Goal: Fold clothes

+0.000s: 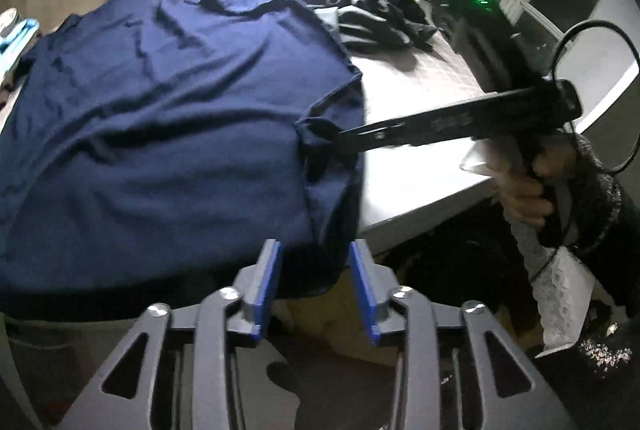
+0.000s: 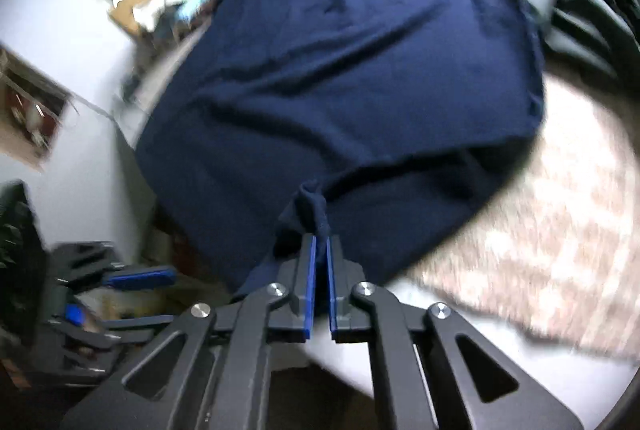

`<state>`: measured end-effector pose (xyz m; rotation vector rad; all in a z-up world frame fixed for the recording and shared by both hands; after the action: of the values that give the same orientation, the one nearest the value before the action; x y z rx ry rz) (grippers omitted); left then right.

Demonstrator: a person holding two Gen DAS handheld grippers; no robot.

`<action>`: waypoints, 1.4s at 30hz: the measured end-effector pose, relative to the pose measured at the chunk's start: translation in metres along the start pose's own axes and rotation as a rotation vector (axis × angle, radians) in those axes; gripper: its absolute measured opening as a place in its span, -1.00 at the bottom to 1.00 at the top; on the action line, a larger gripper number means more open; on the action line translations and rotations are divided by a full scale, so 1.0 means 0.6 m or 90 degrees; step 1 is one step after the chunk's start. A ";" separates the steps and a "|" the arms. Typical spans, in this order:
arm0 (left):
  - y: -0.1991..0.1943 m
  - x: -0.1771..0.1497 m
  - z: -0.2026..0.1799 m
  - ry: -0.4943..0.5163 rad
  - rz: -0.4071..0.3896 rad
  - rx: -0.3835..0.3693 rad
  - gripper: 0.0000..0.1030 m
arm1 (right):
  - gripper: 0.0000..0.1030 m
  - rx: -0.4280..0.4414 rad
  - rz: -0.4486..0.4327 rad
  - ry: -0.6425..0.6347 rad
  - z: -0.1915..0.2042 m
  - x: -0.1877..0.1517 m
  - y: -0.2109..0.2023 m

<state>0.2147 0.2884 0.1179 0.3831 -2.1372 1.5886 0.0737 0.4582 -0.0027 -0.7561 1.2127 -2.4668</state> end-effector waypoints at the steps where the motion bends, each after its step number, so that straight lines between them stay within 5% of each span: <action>1: 0.005 0.006 -0.013 0.012 -0.007 -0.001 -0.15 | -0.90 0.025 -0.010 0.029 -0.007 -0.011 -0.020; 10: 0.055 0.045 -0.150 0.172 -0.069 0.038 0.20 | -0.90 0.174 -0.070 0.207 -0.025 -0.083 -0.130; 13: 0.062 0.054 -0.187 0.206 -0.102 0.008 0.23 | -0.90 0.224 -0.067 0.254 -0.027 -0.103 -0.146; 16: 0.059 0.058 -0.194 0.190 -0.116 -0.038 -0.14 | -0.91 0.231 -0.055 0.274 -0.022 -0.118 -0.158; 18: 0.061 0.061 -0.183 0.153 -0.103 -0.085 -0.76 | -0.91 0.219 -0.036 0.279 -0.022 -0.128 -0.161; 22: 0.059 0.063 -0.159 0.094 -0.081 -0.141 -0.85 | -0.87 0.166 -0.001 0.247 -0.032 -0.107 -0.181; 25: 0.051 0.063 -0.154 0.089 -0.077 -0.154 -0.86 | -0.83 0.090 -0.053 0.174 -0.045 -0.017 -0.208; 31: 0.045 0.068 -0.141 0.077 -0.054 -0.168 -0.86 | -0.60 -0.029 -0.111 0.049 -0.081 0.282 -0.138; 36: 0.043 0.072 -0.125 0.058 -0.030 -0.184 -0.86 | -0.58 -0.121 -0.111 0.040 -0.158 0.506 -0.021; 42: 0.065 0.086 -0.092 0.008 0.005 -0.207 -0.86 | -0.38 -0.164 -0.097 0.088 -0.257 0.657 0.071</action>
<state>0.1622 0.3550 0.1249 0.2562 -2.3363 1.2128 -0.3365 0.3469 0.0144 -0.7779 1.6023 -2.5501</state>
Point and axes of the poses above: each gripper's, at about its wrist camera, not at the fingertips, and y roughly the way its jaws point, z to its left, x to its top, the point moved 4 cm from there along y, roughly the way its jaws point, and after that the axes turned 1 degree about y, right-handed, at the moved point
